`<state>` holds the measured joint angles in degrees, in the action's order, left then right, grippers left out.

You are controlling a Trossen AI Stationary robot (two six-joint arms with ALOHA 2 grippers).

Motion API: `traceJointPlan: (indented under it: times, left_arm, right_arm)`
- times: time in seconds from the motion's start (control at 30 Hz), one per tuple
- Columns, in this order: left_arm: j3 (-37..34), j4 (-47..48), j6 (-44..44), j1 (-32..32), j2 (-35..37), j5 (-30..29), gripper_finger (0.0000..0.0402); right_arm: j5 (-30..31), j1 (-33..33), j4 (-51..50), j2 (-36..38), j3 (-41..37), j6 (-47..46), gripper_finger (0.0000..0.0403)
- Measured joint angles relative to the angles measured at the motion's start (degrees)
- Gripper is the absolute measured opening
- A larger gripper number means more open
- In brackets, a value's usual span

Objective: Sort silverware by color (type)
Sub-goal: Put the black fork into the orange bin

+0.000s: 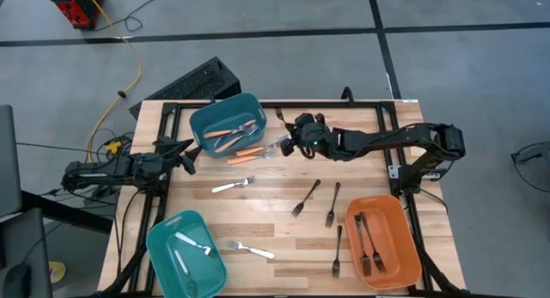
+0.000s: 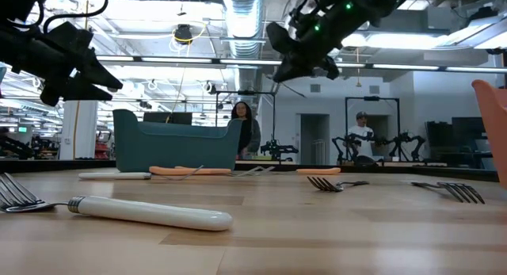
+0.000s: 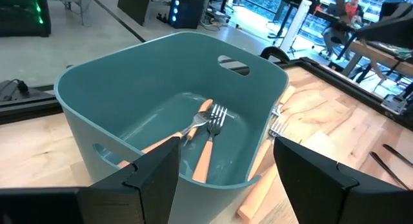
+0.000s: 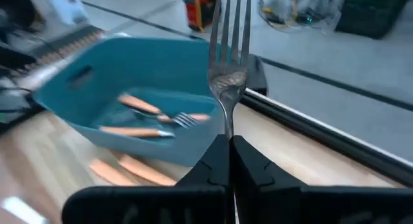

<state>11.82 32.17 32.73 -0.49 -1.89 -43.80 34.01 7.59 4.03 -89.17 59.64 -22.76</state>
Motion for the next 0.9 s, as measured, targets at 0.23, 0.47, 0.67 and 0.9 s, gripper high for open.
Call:
traceJointPlan:
  times: [0.23, 0.47, 0.67, 0.9]
  left_arm:
    - [0.0, 0.0, -0.3, 0.0, 0.0, 0.0, 0.0235]
    - [0.0, 0.0, -0.4, 0.0, 0.0, 0.0, 0.0235]
    - [0.0, 0.0, -0.5, 0.0, 0.0, -0.1, 0.0235]
    - [0.0, 0.0, -0.5, 0.0, 0.0, -0.1, 0.0235]
  right_arm:
    - [-3.3, -0.1, 5.6, -0.2, 0.0, 3.7, 0.0022]
    - [-6.0, -0.1, 7.1, -0.2, 0.0, 5.3, 0.0022]
    - [-10.8, -1.1, 10.9, -0.2, 0.0, 11.1, 0.0022]
    - [-18.9, -6.5, 8.3, -0.1, 0.0, 17.3, 0.0023]
